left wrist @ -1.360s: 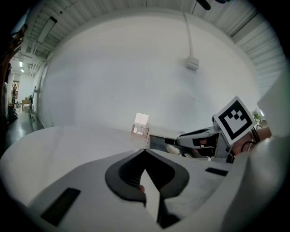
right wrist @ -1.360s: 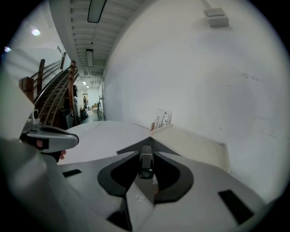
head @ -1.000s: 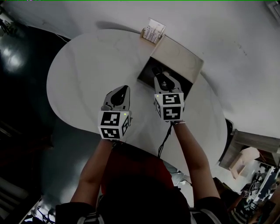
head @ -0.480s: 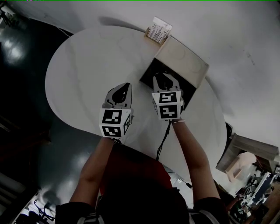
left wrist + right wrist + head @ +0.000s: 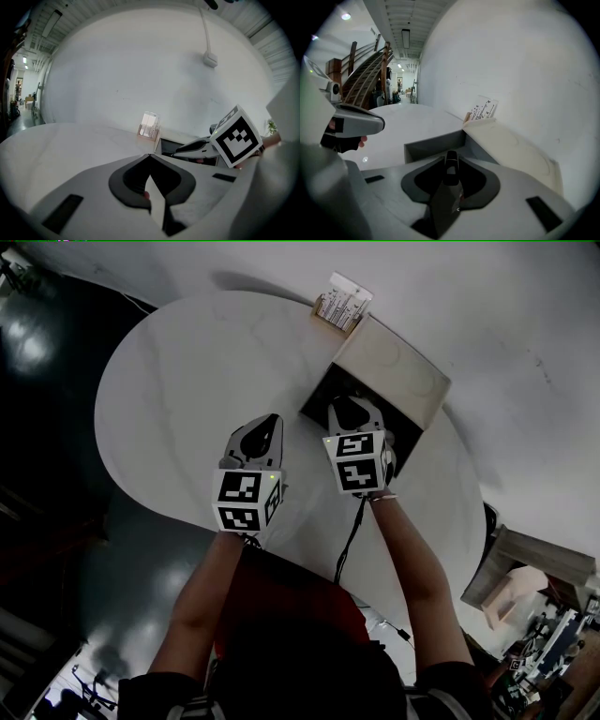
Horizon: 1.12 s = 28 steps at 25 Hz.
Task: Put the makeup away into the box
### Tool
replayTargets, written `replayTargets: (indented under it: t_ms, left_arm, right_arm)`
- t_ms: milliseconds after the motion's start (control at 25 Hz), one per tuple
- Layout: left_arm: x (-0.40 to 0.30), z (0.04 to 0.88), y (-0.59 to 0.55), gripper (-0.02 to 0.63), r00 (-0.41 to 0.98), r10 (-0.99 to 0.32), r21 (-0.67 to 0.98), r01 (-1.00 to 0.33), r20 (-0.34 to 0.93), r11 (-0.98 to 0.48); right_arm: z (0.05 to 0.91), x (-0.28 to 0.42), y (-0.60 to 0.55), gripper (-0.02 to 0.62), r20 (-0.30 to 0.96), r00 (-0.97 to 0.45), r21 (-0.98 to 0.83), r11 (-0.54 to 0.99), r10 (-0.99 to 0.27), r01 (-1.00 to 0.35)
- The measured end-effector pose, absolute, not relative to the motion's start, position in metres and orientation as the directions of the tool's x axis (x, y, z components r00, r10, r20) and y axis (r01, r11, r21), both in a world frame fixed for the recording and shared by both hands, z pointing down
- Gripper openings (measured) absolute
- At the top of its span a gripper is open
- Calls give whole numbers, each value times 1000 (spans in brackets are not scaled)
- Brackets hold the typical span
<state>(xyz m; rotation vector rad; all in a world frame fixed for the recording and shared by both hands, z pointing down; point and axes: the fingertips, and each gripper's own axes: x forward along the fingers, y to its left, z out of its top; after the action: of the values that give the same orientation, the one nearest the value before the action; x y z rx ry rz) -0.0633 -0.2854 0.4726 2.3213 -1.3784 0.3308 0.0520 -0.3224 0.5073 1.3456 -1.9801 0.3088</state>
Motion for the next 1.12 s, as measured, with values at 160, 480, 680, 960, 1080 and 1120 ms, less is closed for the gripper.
replayTargets:
  t_ms: [160, 480, 680, 960, 1080, 1120]
  left_arm:
    - [-65, 474, -285, 21, 476, -778, 236, -879, 410, -413]
    - [-66, 476, -287, 21, 470, -779, 231, -883, 415, -409]
    - [-66, 476, -286, 21, 467, -779, 233, -884, 417, -405]
    - [-68, 479, -283, 21, 460, -779, 234, -888, 426, -396]
    - [-69, 480, -283, 21, 458, -780, 234, -889, 426, -394]
    - [-69, 480, -283, 21, 458, -780, 235, -889, 426, -394]
  right_arm:
    - [511, 54, -323, 104, 678, -194, 200, 433, -709, -879]
    - [515, 56, -327, 104, 684, -190, 191, 424, -704, -885]
    - [514, 57, -327, 106, 684, -179, 199, 417, -708, -887]
    - [515, 58, -327, 106, 685, -170, 205, 411, -708, -888]
    - [515, 58, -327, 106, 685, -167, 207, 410, -709, -888]
    - [515, 58, -327, 106, 686, -166, 207, 409, -709, -889]
